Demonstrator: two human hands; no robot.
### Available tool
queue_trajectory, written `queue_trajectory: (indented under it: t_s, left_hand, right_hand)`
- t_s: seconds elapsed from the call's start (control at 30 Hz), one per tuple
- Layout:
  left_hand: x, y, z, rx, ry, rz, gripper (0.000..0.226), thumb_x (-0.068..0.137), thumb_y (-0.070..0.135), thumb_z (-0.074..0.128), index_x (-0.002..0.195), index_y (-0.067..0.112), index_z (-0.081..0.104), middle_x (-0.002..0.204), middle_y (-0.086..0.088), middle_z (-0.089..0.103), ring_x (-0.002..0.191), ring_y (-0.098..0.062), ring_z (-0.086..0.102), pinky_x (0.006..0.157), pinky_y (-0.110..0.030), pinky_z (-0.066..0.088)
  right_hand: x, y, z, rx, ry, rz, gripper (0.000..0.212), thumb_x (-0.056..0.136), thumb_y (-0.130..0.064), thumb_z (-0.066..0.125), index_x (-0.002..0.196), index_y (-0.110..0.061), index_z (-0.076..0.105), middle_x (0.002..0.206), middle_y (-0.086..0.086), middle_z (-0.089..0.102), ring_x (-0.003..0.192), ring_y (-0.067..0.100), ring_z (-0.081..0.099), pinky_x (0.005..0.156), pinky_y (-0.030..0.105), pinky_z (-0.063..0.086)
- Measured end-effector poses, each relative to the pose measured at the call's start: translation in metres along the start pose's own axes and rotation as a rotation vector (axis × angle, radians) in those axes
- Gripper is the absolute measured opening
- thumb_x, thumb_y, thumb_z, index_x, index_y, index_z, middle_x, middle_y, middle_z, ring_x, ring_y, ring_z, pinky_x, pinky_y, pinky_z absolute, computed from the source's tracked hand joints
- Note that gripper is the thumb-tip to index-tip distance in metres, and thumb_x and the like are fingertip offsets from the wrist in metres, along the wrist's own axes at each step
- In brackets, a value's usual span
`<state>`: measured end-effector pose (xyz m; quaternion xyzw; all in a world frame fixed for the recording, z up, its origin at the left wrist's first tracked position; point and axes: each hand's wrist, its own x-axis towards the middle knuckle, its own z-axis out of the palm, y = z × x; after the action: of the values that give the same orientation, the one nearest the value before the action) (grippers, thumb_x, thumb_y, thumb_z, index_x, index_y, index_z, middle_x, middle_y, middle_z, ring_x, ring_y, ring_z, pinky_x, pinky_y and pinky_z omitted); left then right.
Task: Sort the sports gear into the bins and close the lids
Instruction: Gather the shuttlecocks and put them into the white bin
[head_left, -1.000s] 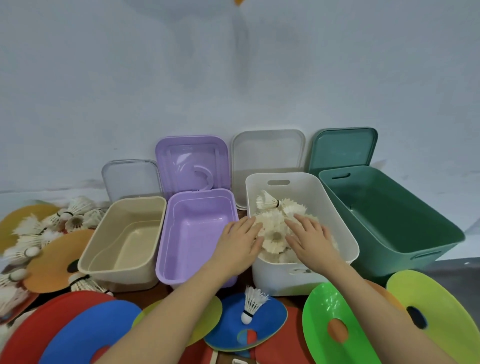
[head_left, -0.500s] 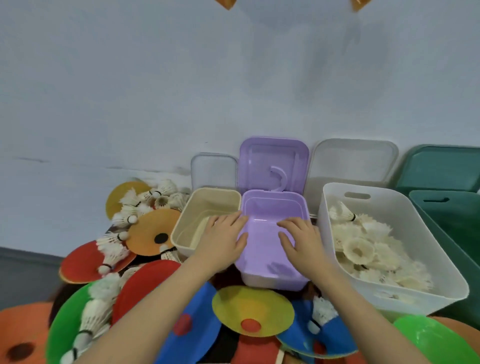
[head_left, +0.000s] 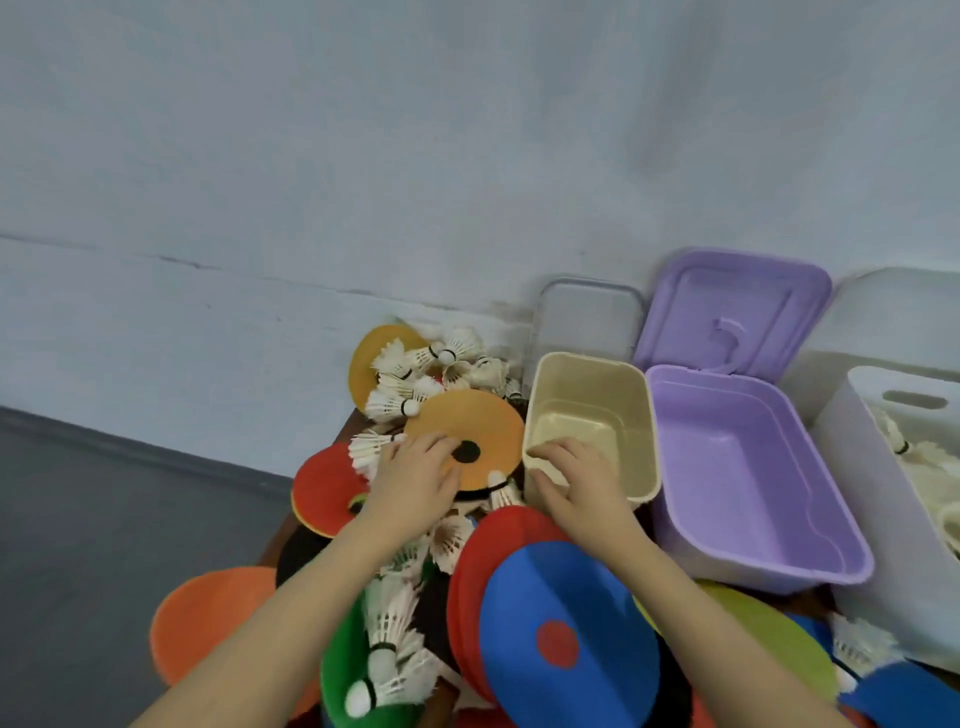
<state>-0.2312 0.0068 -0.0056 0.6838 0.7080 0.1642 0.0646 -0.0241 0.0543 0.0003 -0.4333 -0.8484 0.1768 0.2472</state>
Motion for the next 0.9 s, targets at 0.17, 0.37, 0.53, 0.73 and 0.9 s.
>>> queue_trajectory:
  t_s: [0.17, 0.37, 0.53, 0.73, 0.9]
  left_hand:
    - [0.003, -0.067, 0.01, -0.023, -0.004, -0.093, 0.04, 0.095, 0.03, 0.044, 0.134, 0.023, 0.046, 0.142, 0.003, 0.041, 0.131, -0.018, 0.034, 0.101, -0.036, 0.022]
    - [0.037, -0.12, 0.021, -0.03, -0.036, -0.143, 0.046, 0.094, 0.029, 0.045, 0.14, 0.026, 0.039, 0.147, 0.005, 0.035, 0.134, -0.017, 0.029, 0.102, -0.036, 0.021]
    - [0.056, -0.144, 0.034, -0.041, -0.177, -0.125, 0.042, 0.097, 0.032, 0.038, 0.14, 0.029, 0.038, 0.146, 0.009, 0.036, 0.134, -0.012, 0.028, 0.102, -0.037, 0.019]
    - [0.06, -0.157, 0.036, -0.137, -0.16, -0.097, 0.042, 0.097, 0.036, 0.041, 0.138, 0.03, 0.04, 0.131, 0.006, 0.048, 0.123, -0.012, 0.04, 0.098, -0.034, 0.022]
    - [0.061, -0.159, 0.04, -0.196, -0.191, -0.126, 0.037, 0.095, 0.04, 0.045, 0.13, 0.031, 0.049, 0.128, 0.006, 0.05, 0.12, -0.016, 0.045, 0.097, -0.039, 0.027]
  right_hand:
    - [0.035, -0.023, 0.049, -0.046, -0.05, -0.016, 0.027, 0.092, -0.028, 0.054, 0.117, -0.021, 0.061, 0.109, -0.003, 0.06, 0.102, 0.018, 0.052, 0.086, 0.03, 0.035]
    - [0.086, -0.036, 0.095, -0.088, -0.24, 0.043, 0.03, 0.093, -0.037, 0.052, 0.12, -0.029, 0.058, 0.118, -0.005, 0.054, 0.113, 0.018, 0.043, 0.09, 0.033, 0.029]
    - [0.101, -0.045, 0.13, -0.108, -0.346, 0.079, 0.03, 0.091, -0.04, 0.052, 0.118, -0.032, 0.058, 0.119, -0.007, 0.051, 0.114, 0.019, 0.036, 0.084, 0.029, 0.016]
    - [0.103, -0.053, 0.138, 0.021, -0.294, 0.162, 0.004, 0.087, -0.028, 0.059, 0.086, -0.029, 0.056, 0.095, -0.012, 0.048, 0.105, 0.013, 0.038, 0.08, 0.027, 0.012]
    - [0.091, -0.048, 0.109, 0.185, -0.27, 0.21, 0.018, 0.087, -0.026, 0.062, 0.074, -0.032, 0.051, 0.084, -0.014, 0.058, 0.091, 0.0, 0.048, 0.087, 0.027, 0.014]
